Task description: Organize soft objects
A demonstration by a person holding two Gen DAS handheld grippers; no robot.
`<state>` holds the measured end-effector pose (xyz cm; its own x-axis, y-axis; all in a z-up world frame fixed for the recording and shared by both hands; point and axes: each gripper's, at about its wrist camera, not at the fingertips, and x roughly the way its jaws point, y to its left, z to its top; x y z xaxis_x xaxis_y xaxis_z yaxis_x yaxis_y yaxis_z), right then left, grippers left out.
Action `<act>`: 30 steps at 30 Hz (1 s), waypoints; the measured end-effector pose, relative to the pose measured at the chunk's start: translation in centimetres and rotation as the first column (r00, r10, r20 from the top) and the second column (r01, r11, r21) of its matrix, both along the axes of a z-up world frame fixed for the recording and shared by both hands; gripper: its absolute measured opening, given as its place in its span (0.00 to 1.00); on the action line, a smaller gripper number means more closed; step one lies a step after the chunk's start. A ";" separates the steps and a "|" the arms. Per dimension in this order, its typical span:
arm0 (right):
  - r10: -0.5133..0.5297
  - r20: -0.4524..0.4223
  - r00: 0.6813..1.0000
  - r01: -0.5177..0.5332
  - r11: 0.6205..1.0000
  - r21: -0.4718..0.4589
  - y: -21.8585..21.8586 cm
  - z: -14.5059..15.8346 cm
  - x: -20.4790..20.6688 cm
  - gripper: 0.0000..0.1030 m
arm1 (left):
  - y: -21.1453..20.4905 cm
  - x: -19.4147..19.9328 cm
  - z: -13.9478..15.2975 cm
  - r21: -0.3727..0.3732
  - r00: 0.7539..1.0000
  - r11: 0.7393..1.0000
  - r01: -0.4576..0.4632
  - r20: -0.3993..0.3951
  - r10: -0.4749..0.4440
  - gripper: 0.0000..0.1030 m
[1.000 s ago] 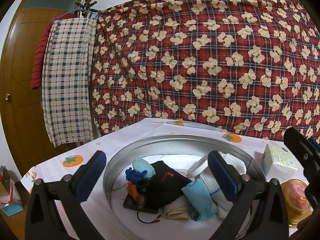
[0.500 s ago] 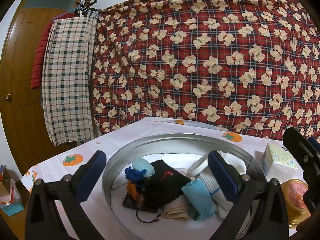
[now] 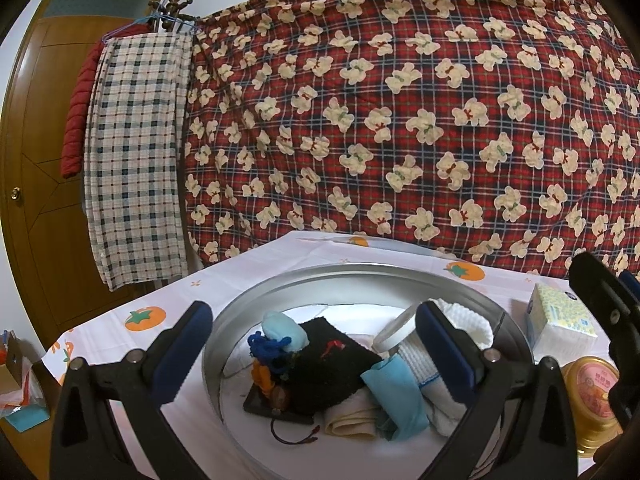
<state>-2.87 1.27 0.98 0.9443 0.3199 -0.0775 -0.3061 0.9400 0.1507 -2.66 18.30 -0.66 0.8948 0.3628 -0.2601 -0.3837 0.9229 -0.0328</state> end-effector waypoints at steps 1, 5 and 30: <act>0.001 0.000 1.000 -0.001 1.000 0.000 0.0 0.0 0.0 0.92 | 0.0 0.0 0.0 0.000 1.000 1.000 0.001 0.000 -0.001 1.00; 0.001 -0.001 1.000 -0.001 1.000 0.001 -0.1 0.0 0.0 0.92 | 0.2 0.1 0.2 0.001 1.000 1.000 0.003 -0.001 -0.003 1.00; 0.000 -0.006 1.000 0.000 1.000 -0.003 -0.1 0.0 0.0 0.92 | 0.3 0.3 -0.4 0.002 0.999 1.000 0.031 -0.035 -0.031 1.00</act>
